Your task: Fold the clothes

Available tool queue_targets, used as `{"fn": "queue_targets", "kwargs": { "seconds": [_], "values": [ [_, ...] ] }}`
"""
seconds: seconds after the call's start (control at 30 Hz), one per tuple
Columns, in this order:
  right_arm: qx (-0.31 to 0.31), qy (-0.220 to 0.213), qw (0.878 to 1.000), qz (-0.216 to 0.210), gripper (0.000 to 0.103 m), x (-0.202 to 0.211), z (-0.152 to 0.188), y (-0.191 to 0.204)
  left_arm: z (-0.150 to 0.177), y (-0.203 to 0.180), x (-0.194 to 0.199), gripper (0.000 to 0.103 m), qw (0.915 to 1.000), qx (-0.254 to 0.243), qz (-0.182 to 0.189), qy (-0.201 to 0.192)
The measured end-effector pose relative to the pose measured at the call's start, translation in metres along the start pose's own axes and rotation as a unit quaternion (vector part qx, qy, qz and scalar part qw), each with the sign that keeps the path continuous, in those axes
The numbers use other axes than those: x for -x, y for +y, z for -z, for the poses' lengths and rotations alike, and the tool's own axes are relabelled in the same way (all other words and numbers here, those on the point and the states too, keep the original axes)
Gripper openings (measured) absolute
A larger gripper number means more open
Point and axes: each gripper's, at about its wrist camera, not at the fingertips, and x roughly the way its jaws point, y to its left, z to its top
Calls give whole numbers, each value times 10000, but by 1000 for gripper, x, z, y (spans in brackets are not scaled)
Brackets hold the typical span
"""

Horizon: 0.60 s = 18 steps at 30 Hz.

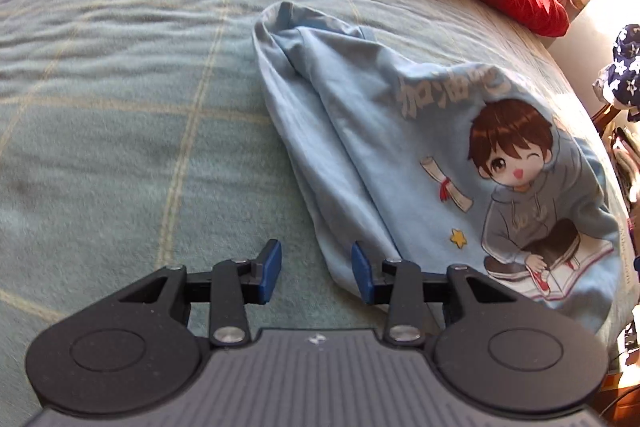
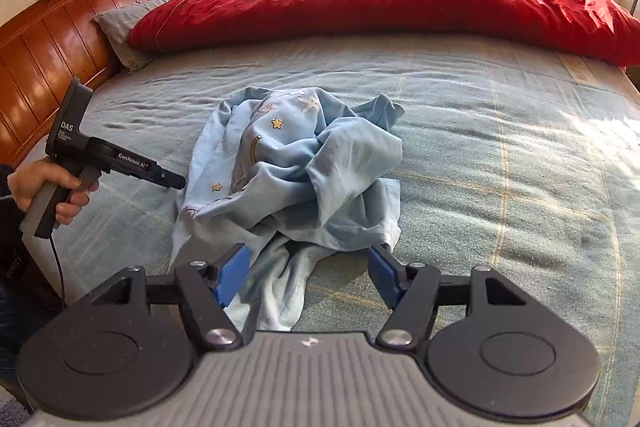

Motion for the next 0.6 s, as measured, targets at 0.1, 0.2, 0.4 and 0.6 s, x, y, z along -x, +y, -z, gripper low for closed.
{"fn": "queue_targets", "kwargs": {
  "seconds": [0.1, 0.2, 0.4, 0.6],
  "values": [
    [-40, -54, 10000, 32, 73, 11, 8, 5, 11, -1, -3, 39, 9998, 153, 84, -132],
    [-57, -85, 9999, 54, 73, 20, 14, 8, 14, -2, -8, 43, 9982, 408, 322, -285],
    [-28, -134, 9998, 153, 73, 34, 21, 10, 17, -18, -11, 0, 9983, 219, 159, -521],
    [-79, -127, 9996, 241, 73, 32, 19, 3, 9, -21, 11, 0, 9969, -22, -187, -766]
  ]
}}
